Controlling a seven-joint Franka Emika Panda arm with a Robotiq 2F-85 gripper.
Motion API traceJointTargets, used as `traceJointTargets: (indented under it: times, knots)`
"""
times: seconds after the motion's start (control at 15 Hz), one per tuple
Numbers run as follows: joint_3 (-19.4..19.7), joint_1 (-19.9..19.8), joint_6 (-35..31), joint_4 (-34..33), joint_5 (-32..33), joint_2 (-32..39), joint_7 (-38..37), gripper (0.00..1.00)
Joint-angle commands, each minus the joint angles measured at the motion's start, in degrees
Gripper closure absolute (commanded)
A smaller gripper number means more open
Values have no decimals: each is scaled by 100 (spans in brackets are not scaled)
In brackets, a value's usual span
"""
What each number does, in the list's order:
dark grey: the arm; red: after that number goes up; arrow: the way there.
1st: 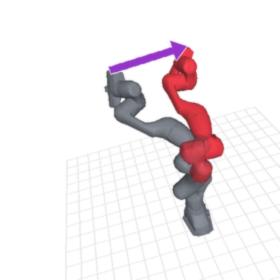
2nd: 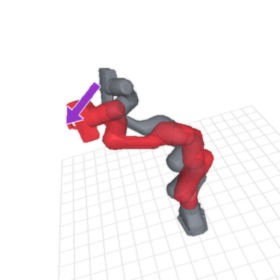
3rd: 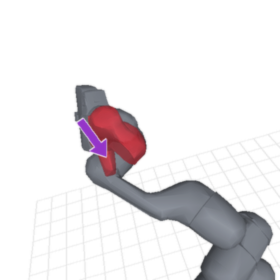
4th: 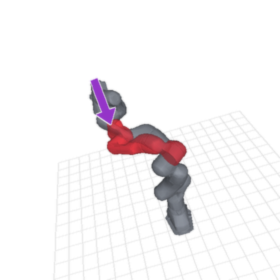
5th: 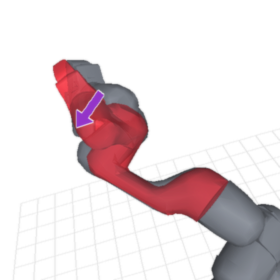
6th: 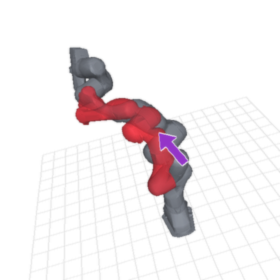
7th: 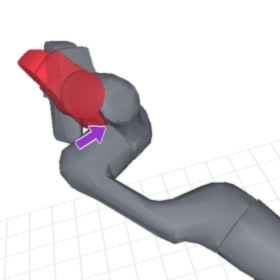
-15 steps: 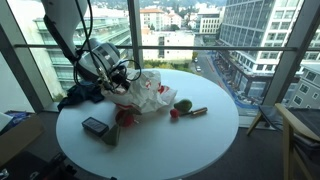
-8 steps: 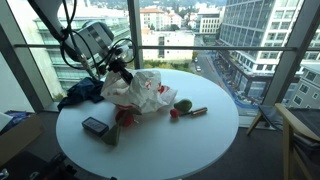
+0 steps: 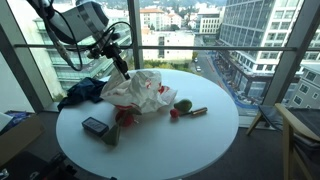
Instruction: Remove the items from the plastic, then place them on the table
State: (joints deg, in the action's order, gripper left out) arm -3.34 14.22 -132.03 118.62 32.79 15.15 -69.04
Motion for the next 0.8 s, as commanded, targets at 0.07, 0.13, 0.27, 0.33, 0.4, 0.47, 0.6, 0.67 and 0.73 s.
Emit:
traceJointTargets:
  times: [0.07, 0.13, 0.27, 0.33, 0.4, 0.47, 0.6, 0.67, 0.73]
  knots:
    - [-62, -168, -1145, 178, -796, 584, 783, 64]
    - [-1, -123, -1253, 171, -817, 740, 853, 63]
    - [284, 104, -1472, 105, -460, 1057, 648, 49]
    - [446, 225, -1618, 65, -280, 1188, 511, 42]
    - [611, 341, -1787, 26, -136, 1303, 387, 34]
    - [853, 525, -1934, -32, 114, 1383, 152, 26]
    - [1273, 837, -2139, -123, 616, 1467, -321, 12]
    - [1415, 941, -2174, -162, 863, 1474, -522, 4]
    - [1512, 1015, -2200, -210, 1086, 1487, -743, 0]
